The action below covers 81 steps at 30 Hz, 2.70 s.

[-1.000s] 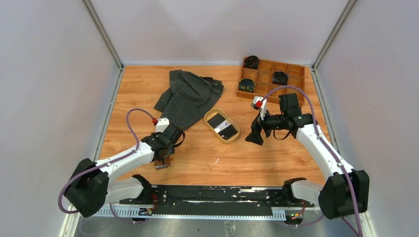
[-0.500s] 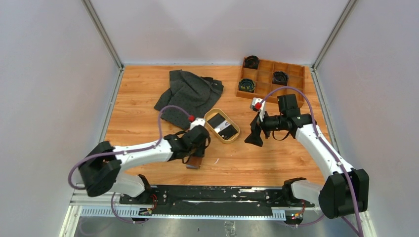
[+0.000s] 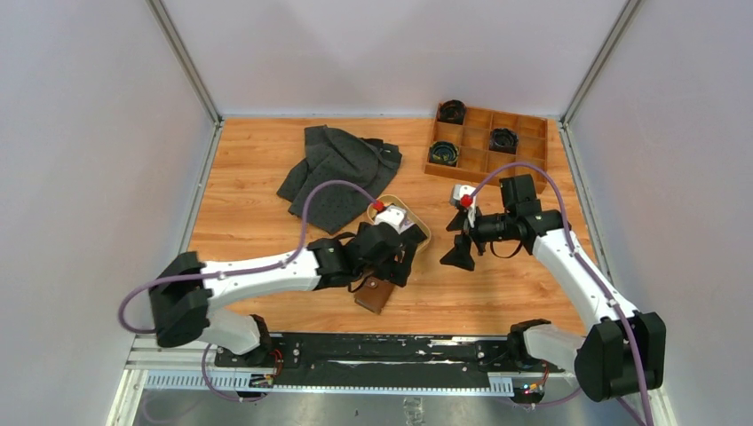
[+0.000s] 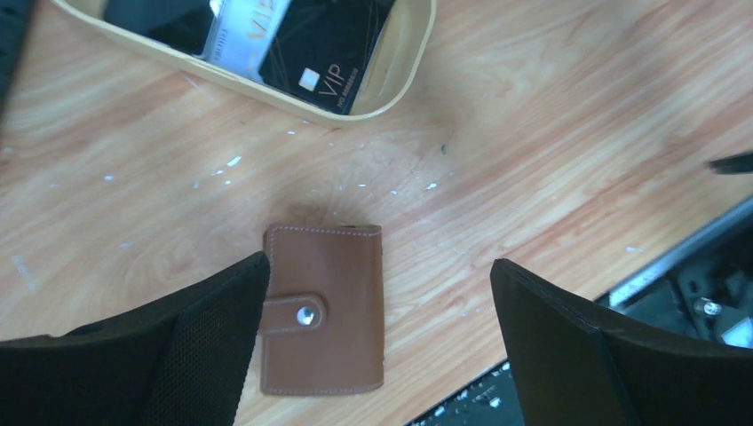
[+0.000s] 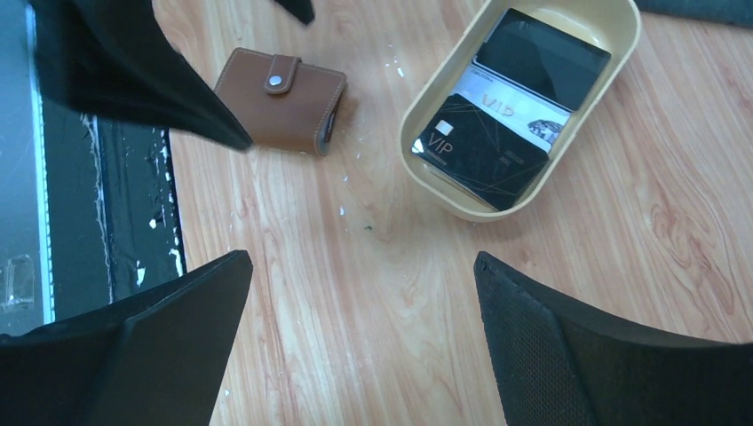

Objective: Put the credit cards into the card holder
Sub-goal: Move the card holder to the center of the board, then open the card holder at the center of the board.

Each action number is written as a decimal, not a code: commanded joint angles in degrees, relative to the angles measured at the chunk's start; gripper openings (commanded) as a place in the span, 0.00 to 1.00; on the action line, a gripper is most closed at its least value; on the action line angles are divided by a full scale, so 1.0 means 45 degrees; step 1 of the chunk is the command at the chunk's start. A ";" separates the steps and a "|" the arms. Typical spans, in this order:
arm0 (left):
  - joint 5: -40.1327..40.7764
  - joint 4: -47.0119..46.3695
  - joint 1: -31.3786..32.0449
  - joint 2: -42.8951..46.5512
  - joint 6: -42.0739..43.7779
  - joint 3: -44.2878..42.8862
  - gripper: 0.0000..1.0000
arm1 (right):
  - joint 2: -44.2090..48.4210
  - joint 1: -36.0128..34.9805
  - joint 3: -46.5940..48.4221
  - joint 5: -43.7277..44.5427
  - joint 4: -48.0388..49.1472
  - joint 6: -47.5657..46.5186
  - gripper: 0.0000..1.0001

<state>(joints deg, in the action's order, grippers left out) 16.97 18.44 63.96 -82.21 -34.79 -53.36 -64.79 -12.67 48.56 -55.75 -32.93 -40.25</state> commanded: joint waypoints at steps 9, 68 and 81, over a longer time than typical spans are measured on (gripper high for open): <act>-0.0112 -0.2082 -0.0093 0.5985 0.1645 0.4913 1.00 | 0.1747 -0.0204 -0.1751 -0.3137 -0.1543 -0.5528 1.00; 0.2723 -0.1444 0.1157 0.3085 0.0261 0.4234 0.00 | 0.0351 -0.2820 -0.2568 -0.1677 0.5513 0.4634 0.87; 0.3446 0.0001 0.1167 0.3301 0.0158 0.4255 0.48 | -0.3139 -0.4494 -0.1065 -0.0464 0.6290 0.8447 0.72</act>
<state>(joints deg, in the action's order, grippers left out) 29.56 15.18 69.10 -66.50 -33.08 -33.69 -77.14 -31.90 41.80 -60.25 -3.81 -7.49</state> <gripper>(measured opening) 0.448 0.755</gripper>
